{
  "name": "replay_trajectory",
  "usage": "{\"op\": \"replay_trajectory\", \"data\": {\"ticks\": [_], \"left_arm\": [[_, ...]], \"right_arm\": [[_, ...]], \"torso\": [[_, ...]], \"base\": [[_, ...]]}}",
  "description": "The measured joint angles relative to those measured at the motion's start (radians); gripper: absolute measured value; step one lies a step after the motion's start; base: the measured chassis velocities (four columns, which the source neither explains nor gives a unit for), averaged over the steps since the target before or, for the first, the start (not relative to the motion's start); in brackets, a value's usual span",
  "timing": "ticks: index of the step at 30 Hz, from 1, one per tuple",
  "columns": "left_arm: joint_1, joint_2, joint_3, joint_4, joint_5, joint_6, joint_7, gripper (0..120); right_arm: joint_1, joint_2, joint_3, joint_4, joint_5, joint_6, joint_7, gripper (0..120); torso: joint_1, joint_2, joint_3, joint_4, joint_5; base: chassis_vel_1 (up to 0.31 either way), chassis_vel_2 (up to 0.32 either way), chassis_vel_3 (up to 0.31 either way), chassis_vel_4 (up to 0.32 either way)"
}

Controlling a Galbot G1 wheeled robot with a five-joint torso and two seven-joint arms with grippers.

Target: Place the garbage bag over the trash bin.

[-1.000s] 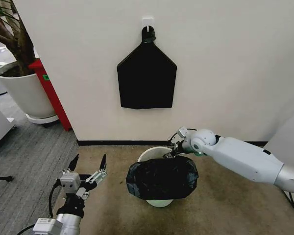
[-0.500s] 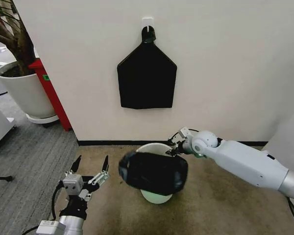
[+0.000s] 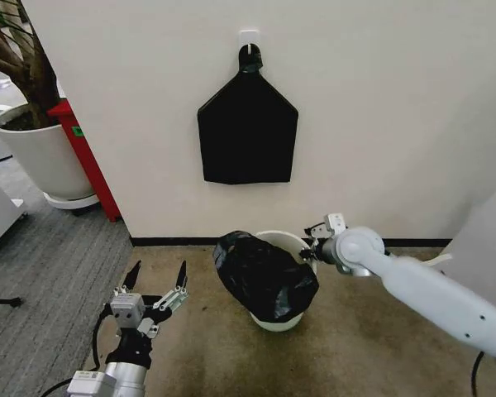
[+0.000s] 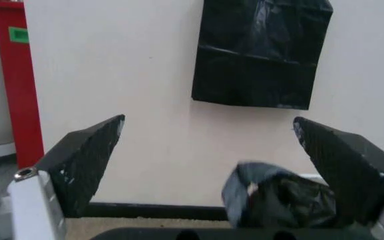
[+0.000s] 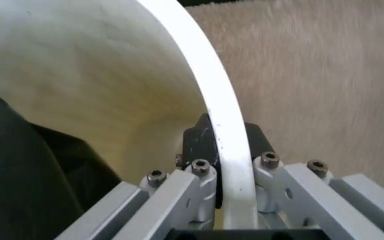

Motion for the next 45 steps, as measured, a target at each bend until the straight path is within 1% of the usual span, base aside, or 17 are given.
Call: {"op": "replay_trajectory", "data": {"ticks": [1, 2, 3, 6, 8, 9, 11, 14, 17, 19, 25, 34, 35, 36, 41, 42, 45], "left_arm": [[0.0, 0.0, 0.0, 0.0, 0.0, 0.0, 0.0, 100], [-0.003, 0.003, 0.0, 0.0, -0.001, 0.0, 0.0, 100], [-0.005, 0.007, 0.0, 0.0, -0.002, 0.0, -0.001, 100], [-0.005, 0.011, 0.0, 0.0, -0.002, 0.0, -0.001, 100], [-0.001, 0.01, 0.0, -0.004, 0.0, -0.003, -0.001, 100], [-0.001, 0.01, 0.0, -0.004, 0.0, -0.003, -0.001, 100], [0.006, 0.009, 0.0, -0.01, 0.005, -0.008, -0.001, 100], [0.009, 0.007, 0.0, -0.011, 0.01, -0.012, -0.001, 100], [0.011, -0.003, 0.008, -0.01, 0.024, -0.019, -0.001, 100], [0.012, -0.01, 0.015, -0.01, 0.031, -0.02, -0.001, 100], [0.016, -0.026, 0.026, -0.005, 0.045, -0.022, -0.001, 100], [0.029, -0.043, 0.028, -0.013, 0.058, -0.023, 0.001, 100], [0.03, -0.043, 0.028, -0.013, 0.058, -0.023, 0.001, 100], [0.03, -0.043, 0.028, -0.013, 0.058, -0.023, 0.001, 100], [0.031, -0.029, 0.028, -0.018, 0.057, -0.022, 0.001, 100], [0.031, -0.029, 0.028, -0.018, 0.057, -0.022, 0.001, 100], [0.03, -0.018, 0.028, -0.019, 0.054, -0.02, 0.001, 100]], "right_arm": [[0.0, 0.0, 0.0, 0.0, 0.0, 0.0, 0.0, 0], [-0.032, 0.005, 0.034, 0.034, 0.052, 0.031, 0.07, 0], [-0.083, 0.016, 0.086, 0.093, 0.115, 0.097, 0.171, 0], [-0.165, 0.055, 0.176, 0.201, 0.19, 0.245, 0.38, 0], [-0.208, 0.088, 0.214, 0.252, 0.189, 0.329, 0.475, 0], [-0.208, 0.088, 0.214, 0.252, 0.189, 0.329, 0.475, 0], [-0.258, 0.101, 0.222, 0.303, 0.123, 0.385, 0.516, 0], [-0.291, 0.104, 0.222, 0.328, 0.088, 0.408, 0.525, 0], [-0.379, 0.118, 0.21, 0.347, -0.075, 0.423, 0.509, 0], [-0.427, 0.131, 0.209, 0.343, -0.144, 0.425, 0.497, 0], [-0.499, 0.173, 0.23, 0.303, -0.235, 0.428, 0.461, 0], [-0.525, 0.226, 0.247, 0.257, -0.261, 0.435, 0.449, 0], [-0.525, 0.23, 0.247, 0.256, -0.262, 0.435, 0.449, 4], [-0.525, 0.23, 0.247, 0.256, -0.262, 0.435, 0.449, 4], [-0.528, 0.234, 0.244, 0.252, -0.263, 0.434, 0.447, 26], [-0.528, 0.234, 0.244, 0.252, -0.263, 0.434, 0.447, 26], [-0.528, 0.231, 0.246, 0.256, -0.263, 0.433, 0.45, 37]], "torso": [[0.0, 0.0, 0.0, 0.0, 0.0], [0.0, 0.0, 0.0, -0.0002, 0.0], [0.0, 0.0, 0.0, -0.0002, -0.0002], [0.0, 0.0, 0.0, 0.0001, -0.0005], [0.0, 0.0, 0.0, 0.0001, 0.0], [0.0, 0.0, 0.0, 0.0001, 0.0], [0.0, 0.0, 0.0, 0.0003, -0.0003], [0.0, 0.0, 0.0, 0.0001, -0.0003], [0.0, 0.0, 0.0, 0.0002, -0.0002], [0.0, 0.0, 0.0, -0.0001, -0.0003], [0.0, 0.0, 0.0, 0.0001, -0.0003], [0.0, 0.0, 0.0, 0.0001, -0.0001], [0.0, 0.0, 0.0, 0.0001, -0.0001], [0.0, 0.0, 0.0, 0.0001, -0.0001], [0.0, 0.0, 0.0, 0.0001, -0.0002], [0.0, 0.0, 0.0, 0.0001, -0.0002], [0.0, 0.0, 0.0, 0.0001, -0.0001]], "base": [[0.0, 0.0, 0.0, 0.0], [0.0, 0.0, 0.0, 0.0], [0.0, 0.0, 0.0, 0.0], [0.0, 0.0, 0.0, 0.0], [0.0, 0.0, 0.0, 0.0], [0.0, 0.0, 0.0, 0.0], [0.0, 0.0, 0.0, 0.0], [0.0, 0.0, 0.0, 0.0], [0.0, 0.0, 0.0, 0.0], [0.0, 0.0, 0.0, 0.0], [0.0, 0.0, 0.0, 0.0], [0.0, 0.0, 0.0, 0.0], [0.0, 0.0, 0.0, 0.0], [0.0, 0.0, 0.0, 0.0], [0.0, 0.0, 0.0, 0.0], [0.0, 0.0, 0.0, 0.0], [0.0, 0.0, 0.0, 0.0]]}}
